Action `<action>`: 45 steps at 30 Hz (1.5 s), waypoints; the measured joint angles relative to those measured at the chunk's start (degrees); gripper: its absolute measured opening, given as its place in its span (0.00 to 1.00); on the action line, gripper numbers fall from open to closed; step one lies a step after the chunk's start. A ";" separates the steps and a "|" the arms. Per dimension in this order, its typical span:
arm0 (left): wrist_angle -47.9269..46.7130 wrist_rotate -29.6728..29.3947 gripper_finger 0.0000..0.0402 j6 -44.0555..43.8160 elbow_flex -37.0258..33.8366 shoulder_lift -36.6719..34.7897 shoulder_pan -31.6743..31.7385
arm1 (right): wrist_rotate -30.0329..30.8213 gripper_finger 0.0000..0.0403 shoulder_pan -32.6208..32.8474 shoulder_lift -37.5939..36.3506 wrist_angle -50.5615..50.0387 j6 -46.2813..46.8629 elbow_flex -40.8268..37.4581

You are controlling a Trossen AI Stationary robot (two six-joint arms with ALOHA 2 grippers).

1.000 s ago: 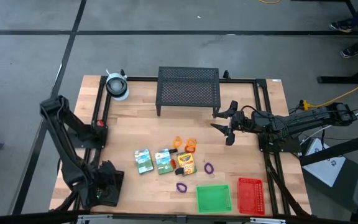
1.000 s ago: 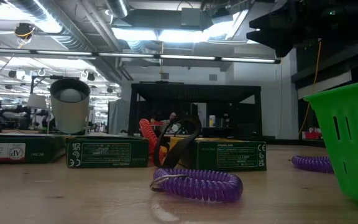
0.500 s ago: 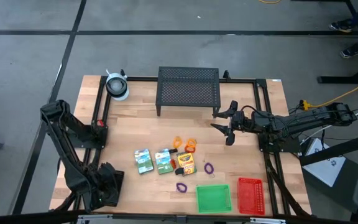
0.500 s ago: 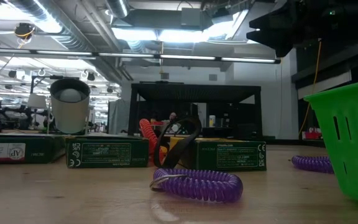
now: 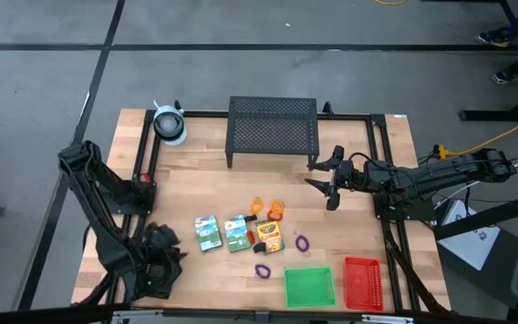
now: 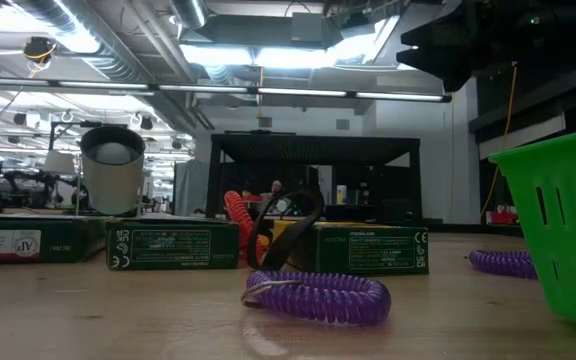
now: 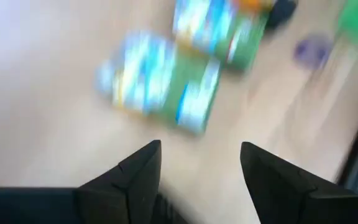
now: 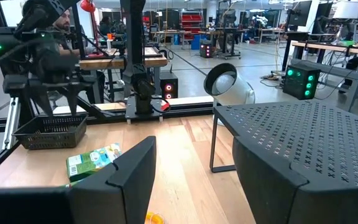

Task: Pick & Place Office Desk Supplies
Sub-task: Put the black rubber band into the black bin

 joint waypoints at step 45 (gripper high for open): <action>18.58 25.30 0.57 63.72 18.49 23.87 48.00 | -0.07 0.53 -0.02 0.00 -1.70 0.00 -0.02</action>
